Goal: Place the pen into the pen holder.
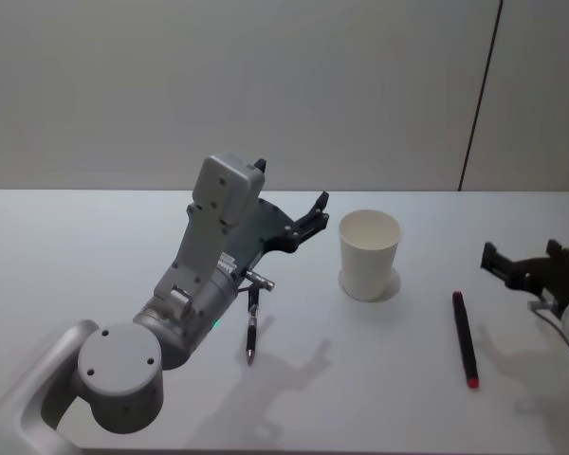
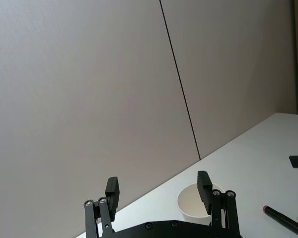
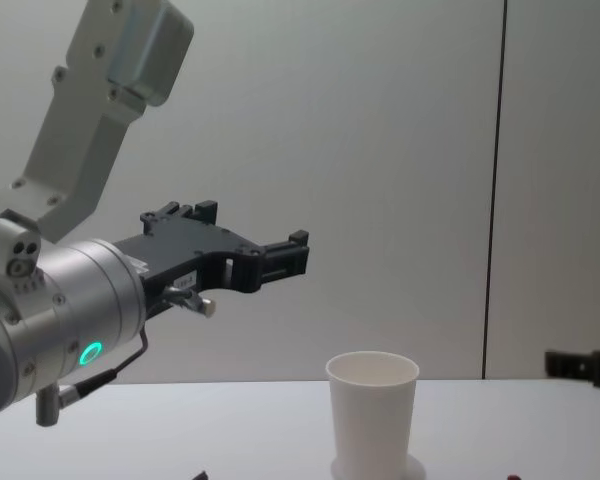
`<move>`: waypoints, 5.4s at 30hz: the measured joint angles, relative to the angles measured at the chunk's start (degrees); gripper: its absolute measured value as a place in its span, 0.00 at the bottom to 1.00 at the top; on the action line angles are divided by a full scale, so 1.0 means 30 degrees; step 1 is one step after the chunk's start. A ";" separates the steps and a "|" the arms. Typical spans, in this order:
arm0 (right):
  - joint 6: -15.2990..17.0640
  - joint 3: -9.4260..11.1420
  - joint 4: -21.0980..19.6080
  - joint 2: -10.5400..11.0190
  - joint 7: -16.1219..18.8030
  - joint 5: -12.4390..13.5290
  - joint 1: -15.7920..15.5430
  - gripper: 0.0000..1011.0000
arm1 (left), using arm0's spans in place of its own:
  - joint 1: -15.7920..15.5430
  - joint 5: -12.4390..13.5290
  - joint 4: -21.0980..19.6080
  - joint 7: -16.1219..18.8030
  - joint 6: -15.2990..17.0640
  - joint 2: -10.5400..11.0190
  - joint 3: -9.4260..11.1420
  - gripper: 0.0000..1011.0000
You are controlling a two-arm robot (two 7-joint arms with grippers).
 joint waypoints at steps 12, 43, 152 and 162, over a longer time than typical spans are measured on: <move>0.2195 -0.0569 0.0841 -0.0955 -0.1002 0.0266 0.0374 0.99 | 0.0000 0.0000 0.0000 -0.0001 0.0000 0.0000 0.0000 0.99; 0.4201 -0.1305 0.2022 -0.2478 -0.3500 0.0139 0.0390 0.99 | 0.0000 -0.0001 0.0000 -0.0001 0.0000 0.0000 0.0000 0.99; -0.5732 -0.1193 0.2163 -0.2982 0.0916 -0.4480 0.0826 0.17 | 0.0000 0.0000 0.0000 -0.0003 -0.0001 0.0000 0.0000 0.99; -0.9564 -0.1209 0.3739 -0.3170 0.2959 -0.5259 0.1819 0.17 | 0.0000 0.0000 0.0000 -0.0003 -0.0001 0.0000 -0.0001 0.99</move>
